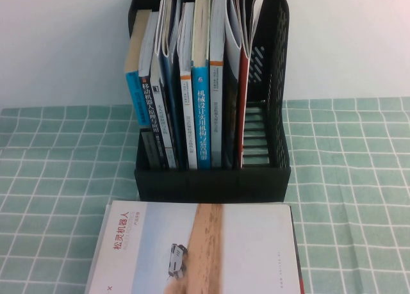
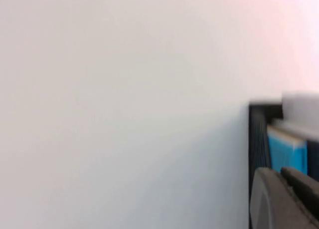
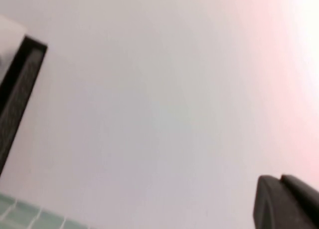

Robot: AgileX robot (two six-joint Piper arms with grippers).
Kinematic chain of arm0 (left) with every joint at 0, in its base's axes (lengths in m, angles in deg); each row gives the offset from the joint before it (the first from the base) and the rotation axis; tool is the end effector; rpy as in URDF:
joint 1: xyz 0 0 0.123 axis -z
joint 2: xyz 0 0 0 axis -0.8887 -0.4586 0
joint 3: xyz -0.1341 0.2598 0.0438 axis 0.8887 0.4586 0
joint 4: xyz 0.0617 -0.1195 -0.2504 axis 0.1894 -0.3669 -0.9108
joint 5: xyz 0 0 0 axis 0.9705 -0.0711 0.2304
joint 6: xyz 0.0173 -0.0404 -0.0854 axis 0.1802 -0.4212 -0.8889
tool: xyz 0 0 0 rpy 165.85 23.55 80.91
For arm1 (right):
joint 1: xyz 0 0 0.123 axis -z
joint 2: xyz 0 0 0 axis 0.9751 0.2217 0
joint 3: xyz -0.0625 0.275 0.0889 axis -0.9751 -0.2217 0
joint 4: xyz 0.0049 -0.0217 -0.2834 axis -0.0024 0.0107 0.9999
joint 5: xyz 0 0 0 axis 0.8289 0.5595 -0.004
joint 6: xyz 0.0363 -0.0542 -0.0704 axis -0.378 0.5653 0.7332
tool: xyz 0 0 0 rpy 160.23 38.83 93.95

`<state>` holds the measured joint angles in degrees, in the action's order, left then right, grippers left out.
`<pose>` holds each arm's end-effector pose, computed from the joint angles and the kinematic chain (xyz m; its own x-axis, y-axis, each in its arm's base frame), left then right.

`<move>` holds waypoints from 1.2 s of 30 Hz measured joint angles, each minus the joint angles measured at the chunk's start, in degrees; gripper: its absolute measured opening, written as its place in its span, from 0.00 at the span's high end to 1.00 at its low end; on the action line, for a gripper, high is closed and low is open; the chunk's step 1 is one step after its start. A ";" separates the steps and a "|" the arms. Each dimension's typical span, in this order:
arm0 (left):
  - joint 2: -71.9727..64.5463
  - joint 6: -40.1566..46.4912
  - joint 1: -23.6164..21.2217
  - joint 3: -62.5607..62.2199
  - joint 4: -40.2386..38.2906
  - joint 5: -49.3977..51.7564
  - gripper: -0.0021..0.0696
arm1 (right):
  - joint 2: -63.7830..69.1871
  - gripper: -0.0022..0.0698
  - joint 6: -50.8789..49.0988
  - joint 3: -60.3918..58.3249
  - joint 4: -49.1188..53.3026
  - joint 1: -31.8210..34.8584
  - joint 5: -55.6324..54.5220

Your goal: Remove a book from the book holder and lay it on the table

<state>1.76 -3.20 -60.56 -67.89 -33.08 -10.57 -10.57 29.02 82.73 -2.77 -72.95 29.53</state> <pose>0.0793 -0.0033 0.2264 0.3060 -0.0690 -0.9495 0.0584 0.9969 -0.0536 0.0804 0.0008 0.2236 0.2489 -0.4238 -0.8709 0.1179 0.9057 -0.4071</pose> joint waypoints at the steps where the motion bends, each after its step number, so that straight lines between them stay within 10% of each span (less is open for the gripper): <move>1: 0.00 0.03 0.00 0.00 0.10 -1.96 0.97 | 0.00 0.97 -0.19 0.00 0.76 0.00 -2.80; 15: 0.00 0.27 0.00 0.00 -1.84 -12.86 0.97 | 0.00 0.97 -5.15 0.00 1.80 0.00 -12.87; 25: -3.95 -8.44 0.29 -20.92 3.64 15.60 0.97 | 6.01 0.97 -7.95 8.97 1.50 0.00 5.23; 36: -31.01 0.13 10.06 -33.06 6.51 13.96 0.97 | 37.46 0.97 -23.25 13.19 25.34 0.00 -23.52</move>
<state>-29.26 -3.07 -50.50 -100.96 -26.57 3.40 26.89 5.77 95.92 22.57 -72.95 6.00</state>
